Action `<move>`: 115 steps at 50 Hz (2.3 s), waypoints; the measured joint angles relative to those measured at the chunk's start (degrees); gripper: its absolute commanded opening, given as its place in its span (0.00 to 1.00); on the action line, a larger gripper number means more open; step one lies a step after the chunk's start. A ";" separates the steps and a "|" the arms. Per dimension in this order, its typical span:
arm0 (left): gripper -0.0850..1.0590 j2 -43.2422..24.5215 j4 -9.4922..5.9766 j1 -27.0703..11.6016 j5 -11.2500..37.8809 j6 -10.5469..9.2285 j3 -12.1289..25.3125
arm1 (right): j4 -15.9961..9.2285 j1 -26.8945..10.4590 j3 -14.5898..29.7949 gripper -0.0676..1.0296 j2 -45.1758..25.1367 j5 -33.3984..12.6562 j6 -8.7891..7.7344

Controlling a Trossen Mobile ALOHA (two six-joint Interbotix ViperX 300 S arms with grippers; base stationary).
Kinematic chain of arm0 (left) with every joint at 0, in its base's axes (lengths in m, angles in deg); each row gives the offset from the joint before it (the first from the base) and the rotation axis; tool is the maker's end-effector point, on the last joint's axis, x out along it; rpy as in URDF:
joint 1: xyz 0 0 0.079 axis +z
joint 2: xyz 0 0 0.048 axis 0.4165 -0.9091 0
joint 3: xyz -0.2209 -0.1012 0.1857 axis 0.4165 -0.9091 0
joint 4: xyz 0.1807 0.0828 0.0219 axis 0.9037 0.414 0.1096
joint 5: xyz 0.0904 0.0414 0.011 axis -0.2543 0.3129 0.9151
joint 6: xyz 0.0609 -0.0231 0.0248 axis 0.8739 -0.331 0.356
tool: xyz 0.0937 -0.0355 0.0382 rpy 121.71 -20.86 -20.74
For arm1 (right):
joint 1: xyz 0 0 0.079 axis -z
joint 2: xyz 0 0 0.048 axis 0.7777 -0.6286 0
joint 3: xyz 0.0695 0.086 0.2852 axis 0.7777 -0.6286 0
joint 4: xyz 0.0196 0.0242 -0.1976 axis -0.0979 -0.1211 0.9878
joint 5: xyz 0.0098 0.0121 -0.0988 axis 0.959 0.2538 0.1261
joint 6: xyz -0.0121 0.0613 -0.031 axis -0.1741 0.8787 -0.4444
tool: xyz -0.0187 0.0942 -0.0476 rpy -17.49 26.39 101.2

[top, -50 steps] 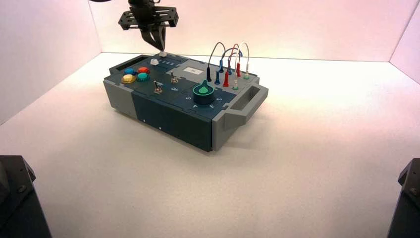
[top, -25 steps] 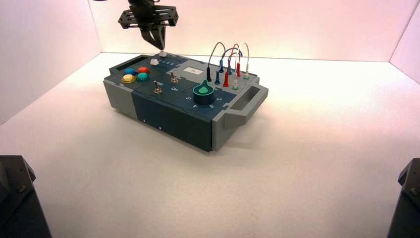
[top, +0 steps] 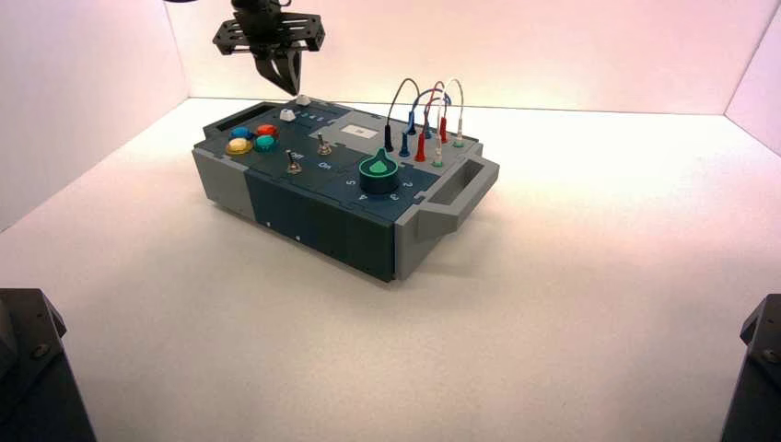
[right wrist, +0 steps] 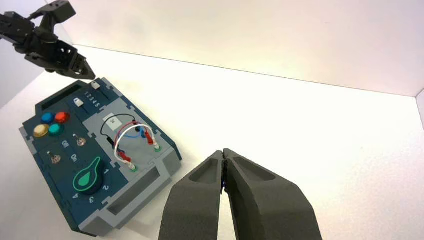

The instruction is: Move the top slider to position 3.

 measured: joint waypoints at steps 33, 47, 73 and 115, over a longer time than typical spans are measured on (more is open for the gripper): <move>0.05 0.00 0.00 -0.35 0.97 0.88 -0.44 | 0.00 0.00 0.00 0.04 0.00 0.00 -0.09; 0.05 0.00 0.00 -0.79 0.97 0.97 -0.44 | 0.09 0.00 0.00 0.04 0.00 0.00 -0.09; 0.05 0.00 0.00 -1.41 1.41 1.14 -0.44 | 0.09 0.00 0.00 0.04 0.00 0.00 -0.09; 0.05 0.00 0.00 -2.29 1.93 1.23 -0.44 | 0.00 0.00 0.00 0.04 0.00 0.00 0.00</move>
